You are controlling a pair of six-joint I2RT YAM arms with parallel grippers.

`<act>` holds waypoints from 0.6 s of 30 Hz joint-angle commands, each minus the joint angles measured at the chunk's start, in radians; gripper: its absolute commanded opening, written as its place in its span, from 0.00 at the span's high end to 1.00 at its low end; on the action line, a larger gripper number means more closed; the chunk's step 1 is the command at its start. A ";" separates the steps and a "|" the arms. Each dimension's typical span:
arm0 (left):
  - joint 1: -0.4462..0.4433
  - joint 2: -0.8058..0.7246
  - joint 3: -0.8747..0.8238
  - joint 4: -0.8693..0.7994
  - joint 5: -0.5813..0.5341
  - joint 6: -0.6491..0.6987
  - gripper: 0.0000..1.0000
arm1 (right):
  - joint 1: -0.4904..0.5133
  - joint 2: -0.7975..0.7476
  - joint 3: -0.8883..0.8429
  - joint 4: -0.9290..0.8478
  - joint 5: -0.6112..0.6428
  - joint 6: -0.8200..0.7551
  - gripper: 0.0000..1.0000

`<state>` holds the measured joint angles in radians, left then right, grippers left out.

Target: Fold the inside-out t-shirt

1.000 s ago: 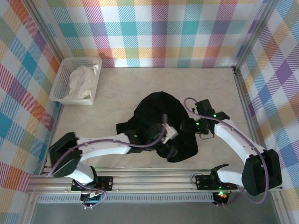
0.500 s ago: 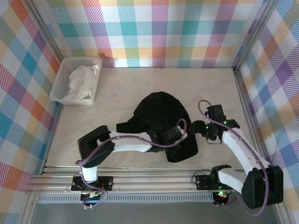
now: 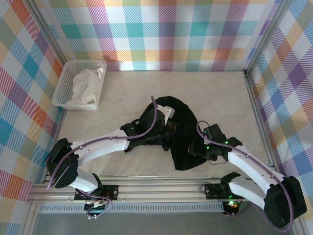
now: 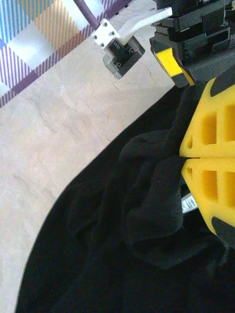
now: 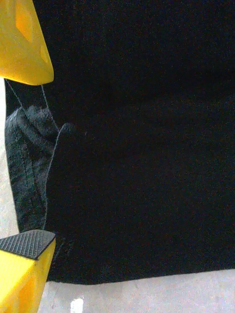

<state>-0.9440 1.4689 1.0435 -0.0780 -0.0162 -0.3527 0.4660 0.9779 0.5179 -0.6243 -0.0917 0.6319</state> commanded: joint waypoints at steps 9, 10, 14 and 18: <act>0.062 -0.136 -0.046 -0.029 -0.008 -0.045 1.00 | 0.024 0.019 -0.021 -0.059 0.224 0.119 0.24; 0.066 -0.146 -0.049 -0.033 -0.011 -0.044 1.00 | 0.023 0.058 -0.025 -0.028 0.215 0.120 0.26; 0.080 -0.186 -0.069 -0.039 -0.017 -0.050 1.00 | 0.023 0.171 -0.032 0.088 0.179 0.100 0.51; 0.126 -0.242 -0.064 -0.061 -0.054 -0.054 1.00 | 0.016 0.107 0.103 0.103 0.216 -0.034 0.92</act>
<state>-0.8566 1.2823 0.9752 -0.1211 -0.0296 -0.3931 0.4820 1.1389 0.5083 -0.5968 0.1108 0.6910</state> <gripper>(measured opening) 0.052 0.135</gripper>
